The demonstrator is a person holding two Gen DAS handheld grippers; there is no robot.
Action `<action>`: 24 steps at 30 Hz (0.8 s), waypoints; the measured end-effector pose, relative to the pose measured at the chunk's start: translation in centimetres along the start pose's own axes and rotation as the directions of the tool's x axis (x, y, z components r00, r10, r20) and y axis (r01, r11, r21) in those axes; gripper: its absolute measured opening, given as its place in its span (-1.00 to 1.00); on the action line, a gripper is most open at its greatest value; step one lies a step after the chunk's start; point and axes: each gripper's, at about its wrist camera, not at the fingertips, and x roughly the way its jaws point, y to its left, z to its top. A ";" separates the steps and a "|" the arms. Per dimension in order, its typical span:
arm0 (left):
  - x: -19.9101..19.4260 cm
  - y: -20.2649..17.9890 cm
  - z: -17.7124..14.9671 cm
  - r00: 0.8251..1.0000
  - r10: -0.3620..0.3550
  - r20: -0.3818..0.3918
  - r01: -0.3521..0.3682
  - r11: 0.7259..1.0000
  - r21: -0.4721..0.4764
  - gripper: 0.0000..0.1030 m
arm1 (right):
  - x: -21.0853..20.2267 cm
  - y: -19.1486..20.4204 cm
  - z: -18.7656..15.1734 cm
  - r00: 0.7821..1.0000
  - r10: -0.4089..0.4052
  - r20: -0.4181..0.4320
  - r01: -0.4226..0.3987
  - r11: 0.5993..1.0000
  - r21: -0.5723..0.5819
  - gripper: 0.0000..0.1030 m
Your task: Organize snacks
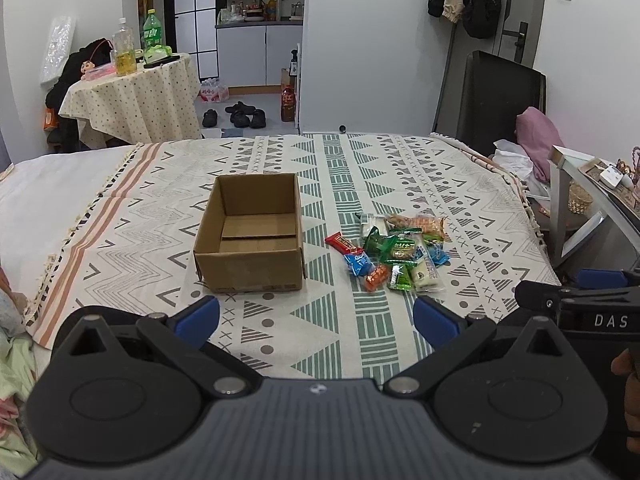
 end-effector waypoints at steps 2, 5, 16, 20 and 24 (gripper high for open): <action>0.1 0.0 0.0 1.000 0.001 0.001 -0.001 1.000 -0.003 0.99 | 0.1 0.0 0.1 1.000 0.000 -0.004 0.000 1.000 -0.002 1.00; 0.1 0.1 -0.1 1.000 -0.003 0.000 0.003 1.000 -0.013 0.99 | 0.2 0.1 0.1 1.000 -0.001 -0.004 0.001 1.000 -0.005 1.00; 0.2 0.1 -0.4 1.000 -0.014 0.000 0.014 1.000 -0.018 0.99 | 0.3 0.1 -0.2 1.000 -0.004 -0.005 0.004 1.000 -0.005 1.00; 0.4 0.0 -0.5 1.000 -0.018 -0.005 0.018 1.000 -0.020 0.99 | 0.2 0.1 -0.1 1.000 -0.004 -0.005 0.004 1.000 -0.011 1.00; 0.4 0.2 -0.5 1.000 -0.017 -0.010 0.016 1.000 -0.027 0.99 | 0.2 0.0 -0.1 1.000 -0.002 -0.008 0.002 1.000 -0.007 1.00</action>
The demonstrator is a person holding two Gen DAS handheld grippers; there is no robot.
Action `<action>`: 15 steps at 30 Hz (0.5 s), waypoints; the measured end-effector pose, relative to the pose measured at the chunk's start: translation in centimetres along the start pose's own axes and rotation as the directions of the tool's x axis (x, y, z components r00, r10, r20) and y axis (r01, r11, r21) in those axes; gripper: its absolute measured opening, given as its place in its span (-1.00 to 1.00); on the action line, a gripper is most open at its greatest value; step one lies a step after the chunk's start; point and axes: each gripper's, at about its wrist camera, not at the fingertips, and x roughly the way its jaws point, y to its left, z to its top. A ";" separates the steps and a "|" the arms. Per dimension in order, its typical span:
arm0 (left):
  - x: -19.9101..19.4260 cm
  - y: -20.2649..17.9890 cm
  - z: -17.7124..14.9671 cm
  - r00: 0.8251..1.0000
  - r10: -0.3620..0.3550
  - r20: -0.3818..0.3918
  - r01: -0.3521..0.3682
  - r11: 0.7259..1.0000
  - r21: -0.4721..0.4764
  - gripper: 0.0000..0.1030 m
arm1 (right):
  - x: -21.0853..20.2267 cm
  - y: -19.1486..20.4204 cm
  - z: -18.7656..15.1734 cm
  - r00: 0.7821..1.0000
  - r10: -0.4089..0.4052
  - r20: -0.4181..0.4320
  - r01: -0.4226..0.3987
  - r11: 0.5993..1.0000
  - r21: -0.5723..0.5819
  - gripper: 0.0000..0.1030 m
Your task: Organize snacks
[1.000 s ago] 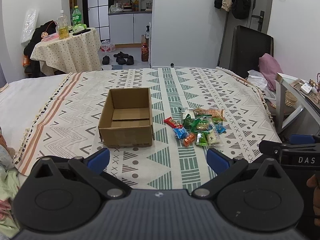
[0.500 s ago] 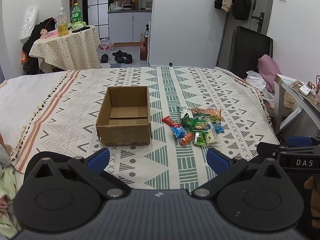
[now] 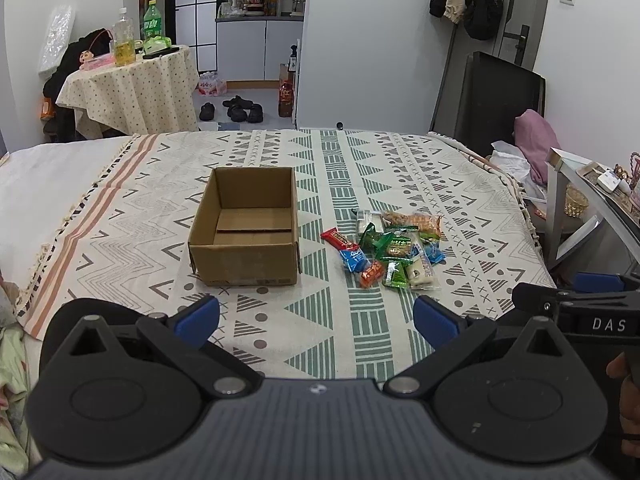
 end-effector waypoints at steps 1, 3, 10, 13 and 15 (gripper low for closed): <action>0.0 0.0 0.0 1.000 0.000 0.000 0.000 1.000 -0.001 0.99 | 0.0 0.0 0.0 1.000 0.001 -0.001 -0.001 1.000 0.000 1.00; 0.0 0.0 0.0 1.000 0.001 0.001 -0.001 1.000 -0.001 0.99 | 0.1 0.0 -0.1 1.000 -0.001 -0.005 0.001 1.000 -0.002 1.00; -0.1 0.0 0.1 1.000 -0.004 0.009 0.004 1.000 -0.001 0.99 | 0.2 0.2 -0.1 1.000 -0.001 -0.003 0.001 1.000 -0.004 1.00; -0.1 0.0 0.1 1.000 -0.003 0.010 0.003 1.000 0.001 0.99 | 0.2 0.1 -0.1 1.000 0.003 -0.006 -0.003 1.000 0.003 1.00; 0.0 0.0 0.1 1.000 -0.003 0.011 0.003 1.000 -0.005 0.99 | 0.2 0.0 -0.1 1.000 0.003 -0.005 -0.003 1.000 0.002 1.00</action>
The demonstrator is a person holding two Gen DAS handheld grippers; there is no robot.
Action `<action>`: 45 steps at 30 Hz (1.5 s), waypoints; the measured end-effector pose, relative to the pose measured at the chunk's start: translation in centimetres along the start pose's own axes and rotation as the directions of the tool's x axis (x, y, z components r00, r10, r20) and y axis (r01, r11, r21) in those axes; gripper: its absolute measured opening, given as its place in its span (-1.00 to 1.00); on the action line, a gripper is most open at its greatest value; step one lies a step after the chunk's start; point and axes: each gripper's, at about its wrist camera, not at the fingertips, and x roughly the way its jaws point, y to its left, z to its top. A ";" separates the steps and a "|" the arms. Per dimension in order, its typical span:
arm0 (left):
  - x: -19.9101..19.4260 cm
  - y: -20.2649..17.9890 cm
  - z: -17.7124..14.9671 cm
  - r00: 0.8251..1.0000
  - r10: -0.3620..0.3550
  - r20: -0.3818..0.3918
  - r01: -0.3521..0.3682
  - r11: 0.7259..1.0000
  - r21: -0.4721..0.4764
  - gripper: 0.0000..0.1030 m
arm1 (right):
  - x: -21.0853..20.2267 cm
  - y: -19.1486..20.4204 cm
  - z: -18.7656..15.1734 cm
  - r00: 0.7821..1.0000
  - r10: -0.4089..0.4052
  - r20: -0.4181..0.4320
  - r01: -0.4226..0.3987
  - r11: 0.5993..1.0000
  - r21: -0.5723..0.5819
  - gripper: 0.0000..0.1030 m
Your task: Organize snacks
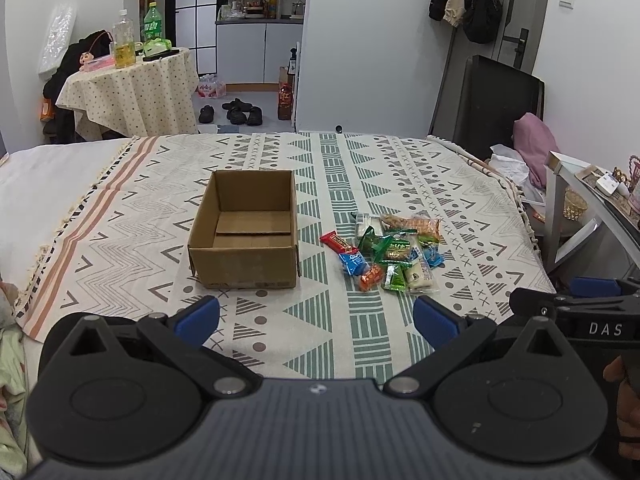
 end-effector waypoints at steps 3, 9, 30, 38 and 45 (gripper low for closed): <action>0.1 -0.1 -0.1 1.000 -0.007 -0.004 0.007 1.000 0.000 0.99 | 0.1 0.0 0.0 1.000 0.000 -0.001 0.000 1.000 0.000 1.00; 0.0 -0.3 -0.1 1.000 -0.008 0.011 0.008 1.000 0.013 0.99 | 0.2 0.0 -0.2 1.000 0.000 -0.002 0.000 1.000 0.001 1.00; 8.6 -1.4 2.4 0.995 -0.089 -0.041 0.088 0.995 -0.039 0.98 | 4.6 -1.9 0.2 0.997 -0.001 -0.080 0.000 1.000 -0.010 1.00; 13.1 -2.5 2.7 0.988 -0.123 -0.094 0.115 0.990 -0.085 0.95 | 8.2 -4.1 1.4 0.995 -0.011 -0.104 0.013 1.000 0.019 1.00; 15.8 -3.4 3.4 0.984 -0.135 -0.114 0.124 0.987 -0.100 0.93 | 10.6 -5.8 2.2 0.993 -0.006 -0.121 0.014 0.998 0.059 1.00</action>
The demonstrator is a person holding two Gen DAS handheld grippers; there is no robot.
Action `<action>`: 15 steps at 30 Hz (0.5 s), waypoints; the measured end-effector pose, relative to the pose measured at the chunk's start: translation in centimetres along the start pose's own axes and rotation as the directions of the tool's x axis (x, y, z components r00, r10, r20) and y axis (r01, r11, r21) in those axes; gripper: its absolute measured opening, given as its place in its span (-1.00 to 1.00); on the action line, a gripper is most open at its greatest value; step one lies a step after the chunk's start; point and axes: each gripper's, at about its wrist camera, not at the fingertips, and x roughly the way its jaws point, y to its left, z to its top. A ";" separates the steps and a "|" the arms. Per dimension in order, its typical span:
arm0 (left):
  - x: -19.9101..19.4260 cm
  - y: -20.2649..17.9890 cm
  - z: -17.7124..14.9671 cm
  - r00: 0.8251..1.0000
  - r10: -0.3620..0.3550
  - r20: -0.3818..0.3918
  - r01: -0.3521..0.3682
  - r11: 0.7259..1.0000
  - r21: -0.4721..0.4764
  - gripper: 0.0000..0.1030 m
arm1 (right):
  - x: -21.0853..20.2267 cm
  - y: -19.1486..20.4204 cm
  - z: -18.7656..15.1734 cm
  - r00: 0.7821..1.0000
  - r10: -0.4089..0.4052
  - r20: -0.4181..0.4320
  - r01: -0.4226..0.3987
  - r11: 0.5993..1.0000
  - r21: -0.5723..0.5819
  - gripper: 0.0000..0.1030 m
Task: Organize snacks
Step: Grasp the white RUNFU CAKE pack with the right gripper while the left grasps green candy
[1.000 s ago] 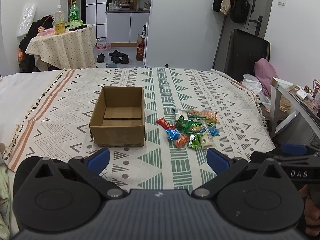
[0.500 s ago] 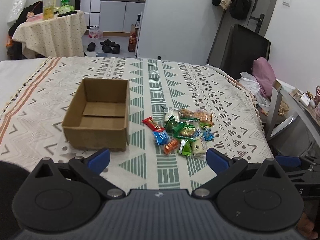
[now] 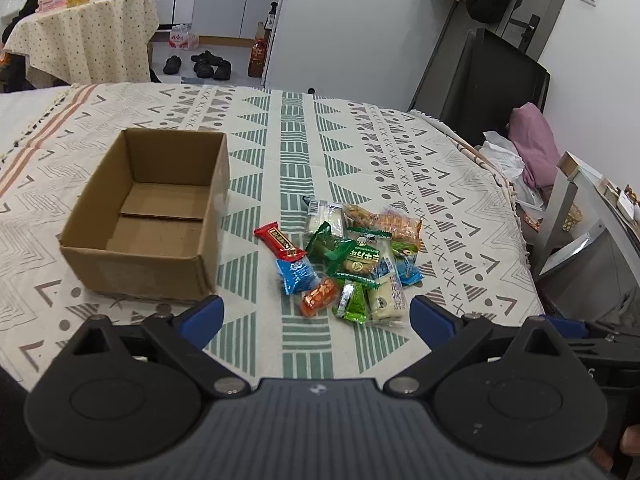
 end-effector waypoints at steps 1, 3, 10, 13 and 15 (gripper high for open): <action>0.5 -0.1 0.1 1.000 -0.003 -0.006 0.003 1.000 -0.002 0.91 | 0.4 -0.2 0.1 1.000 0.001 -0.004 -0.001 1.000 0.009 0.99; 1.4 -0.2 0.3 1.000 -0.004 -0.019 0.004 1.000 -0.005 0.85 | 1.1 -0.7 0.3 1.000 0.009 -0.010 -0.009 0.999 0.032 0.98; 5.0 -0.8 0.6 0.998 -0.018 -0.064 0.016 1.000 -0.027 0.66 | 3.5 -2.2 0.5 0.999 0.030 -0.033 -0.026 0.992 0.124 0.76; 6.8 -1.1 0.6 0.996 -0.022 -0.086 0.019 0.999 -0.033 0.55 | 4.7 -2.8 0.6 0.998 0.037 -0.048 -0.029 0.988 0.155 0.65; 7.9 -1.3 0.7 0.995 -0.014 -0.101 0.011 0.999 -0.035 0.47 | 5.6 -3.2 0.5 0.997 0.044 -0.062 -0.033 0.983 0.179 0.54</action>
